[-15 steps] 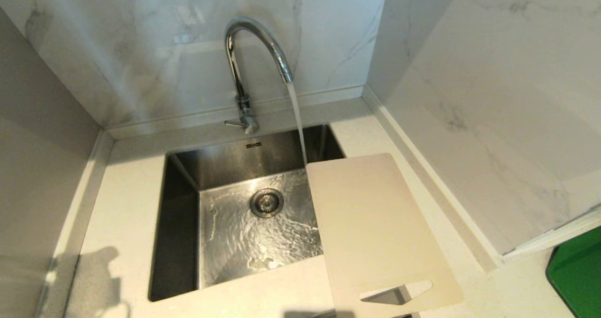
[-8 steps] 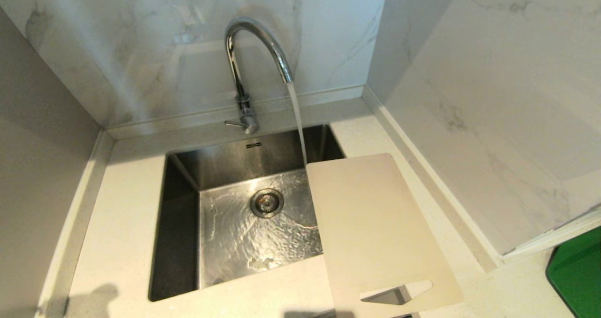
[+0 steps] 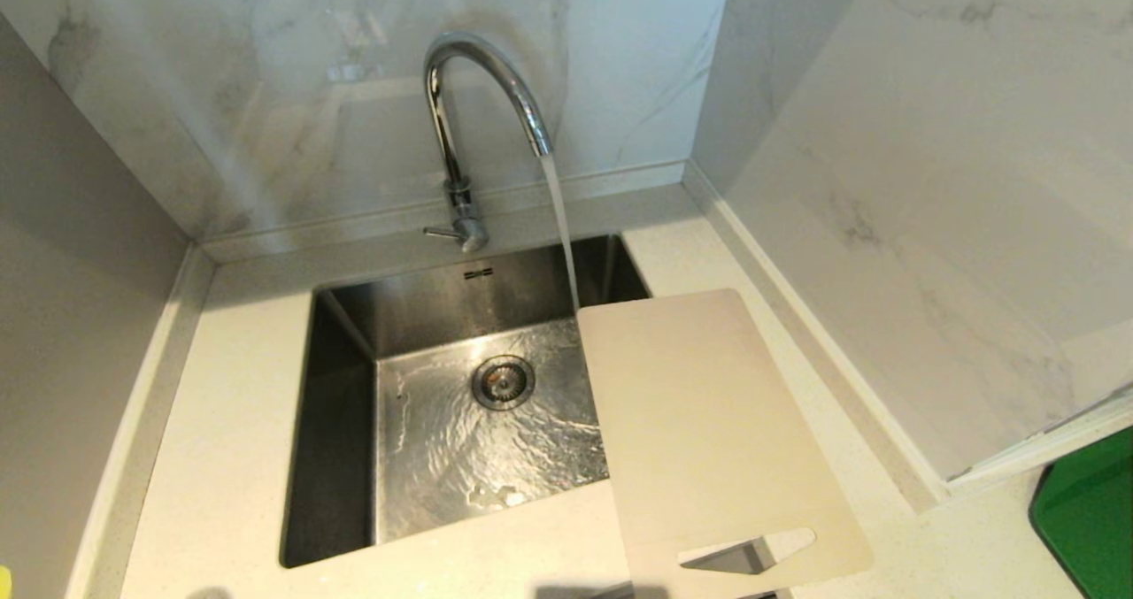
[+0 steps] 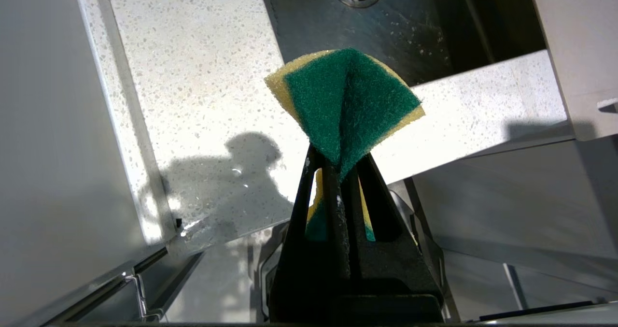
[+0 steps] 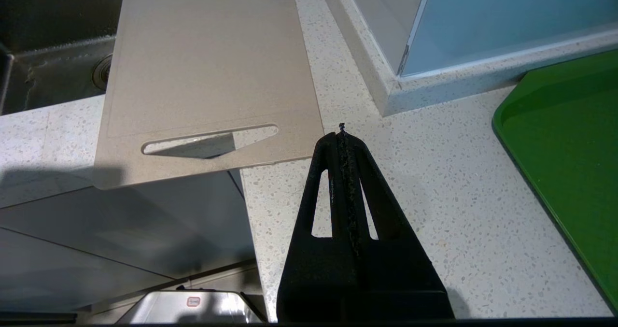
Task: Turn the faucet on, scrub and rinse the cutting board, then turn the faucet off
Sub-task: Pick up the cutting board
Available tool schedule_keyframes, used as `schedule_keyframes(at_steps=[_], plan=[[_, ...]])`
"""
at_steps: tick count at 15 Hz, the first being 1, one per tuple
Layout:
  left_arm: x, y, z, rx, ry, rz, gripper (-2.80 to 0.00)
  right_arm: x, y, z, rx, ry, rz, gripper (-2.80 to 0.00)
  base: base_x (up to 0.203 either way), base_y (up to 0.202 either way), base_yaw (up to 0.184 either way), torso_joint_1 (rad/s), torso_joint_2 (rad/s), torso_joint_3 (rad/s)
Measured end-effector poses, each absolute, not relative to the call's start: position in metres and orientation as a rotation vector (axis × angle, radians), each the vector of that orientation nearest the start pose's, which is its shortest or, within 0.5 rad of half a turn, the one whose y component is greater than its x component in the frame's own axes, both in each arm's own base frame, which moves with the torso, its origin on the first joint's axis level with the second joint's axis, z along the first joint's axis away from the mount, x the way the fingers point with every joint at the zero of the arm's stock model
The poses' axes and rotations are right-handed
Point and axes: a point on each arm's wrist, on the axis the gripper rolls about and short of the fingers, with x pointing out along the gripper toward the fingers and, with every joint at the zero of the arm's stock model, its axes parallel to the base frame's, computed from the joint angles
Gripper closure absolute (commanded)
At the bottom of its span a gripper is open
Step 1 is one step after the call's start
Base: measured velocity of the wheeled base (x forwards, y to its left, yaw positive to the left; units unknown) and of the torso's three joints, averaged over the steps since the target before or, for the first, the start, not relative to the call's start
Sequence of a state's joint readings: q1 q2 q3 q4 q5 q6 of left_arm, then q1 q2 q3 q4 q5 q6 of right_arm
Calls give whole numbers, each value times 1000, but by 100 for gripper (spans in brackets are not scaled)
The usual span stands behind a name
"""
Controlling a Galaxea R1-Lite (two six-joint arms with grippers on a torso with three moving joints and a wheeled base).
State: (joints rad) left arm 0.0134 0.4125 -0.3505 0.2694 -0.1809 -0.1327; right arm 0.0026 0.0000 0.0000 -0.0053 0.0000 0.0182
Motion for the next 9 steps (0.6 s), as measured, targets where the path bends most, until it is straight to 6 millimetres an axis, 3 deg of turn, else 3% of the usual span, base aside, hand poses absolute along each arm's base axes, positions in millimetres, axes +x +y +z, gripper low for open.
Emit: schedule_keyframes(at_steps=[9], plan=[[-33,0,101,40,95,2,0,-23,0,76,18,-5,2,0,0,0,0,0,0,0]])
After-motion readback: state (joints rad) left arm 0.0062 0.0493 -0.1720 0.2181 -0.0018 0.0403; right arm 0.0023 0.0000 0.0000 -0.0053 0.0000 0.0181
